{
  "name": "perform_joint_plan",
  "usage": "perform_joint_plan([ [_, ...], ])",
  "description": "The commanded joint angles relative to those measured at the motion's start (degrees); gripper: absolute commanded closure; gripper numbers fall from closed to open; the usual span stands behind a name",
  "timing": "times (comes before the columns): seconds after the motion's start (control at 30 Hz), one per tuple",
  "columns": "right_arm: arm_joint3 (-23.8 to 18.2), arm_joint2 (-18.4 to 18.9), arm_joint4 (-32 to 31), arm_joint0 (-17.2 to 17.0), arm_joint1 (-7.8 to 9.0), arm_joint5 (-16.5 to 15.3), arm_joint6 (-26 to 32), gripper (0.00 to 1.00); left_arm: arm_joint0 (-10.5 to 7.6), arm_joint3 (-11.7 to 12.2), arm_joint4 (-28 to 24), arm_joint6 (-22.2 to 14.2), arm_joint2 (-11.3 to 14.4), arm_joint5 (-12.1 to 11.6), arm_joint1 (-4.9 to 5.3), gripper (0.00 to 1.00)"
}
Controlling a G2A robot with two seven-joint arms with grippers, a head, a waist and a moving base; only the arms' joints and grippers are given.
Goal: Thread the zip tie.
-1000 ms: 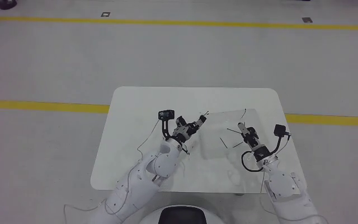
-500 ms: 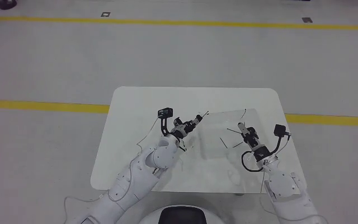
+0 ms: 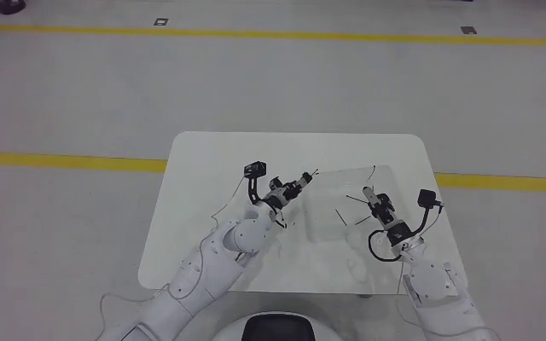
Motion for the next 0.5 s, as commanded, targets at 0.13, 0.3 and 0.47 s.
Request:
perform_joint_plan([
  [0.13, 0.00, 0.00, 0.00, 0.00, 0.00, 0.00, 0.00, 0.00, -2.68, 4.31, -2.73, -1.91, -0.15, 0.05, -0.54, 0.00],
  [0.3, 0.00, 0.00, 0.00, 0.00, 0.00, 0.00, 0.00, 0.00, -4.51, 9.15, -4.33, -2.92, 1.00, -0.52, -1.27, 0.00],
  [0.47, 0.00, 0.00, 0.00, 0.00, 0.00, 0.00, 0.00, 0.00, -4.14, 11.33, -3.51, -3.20, 2.18, -3.02, -1.46, 0.00],
])
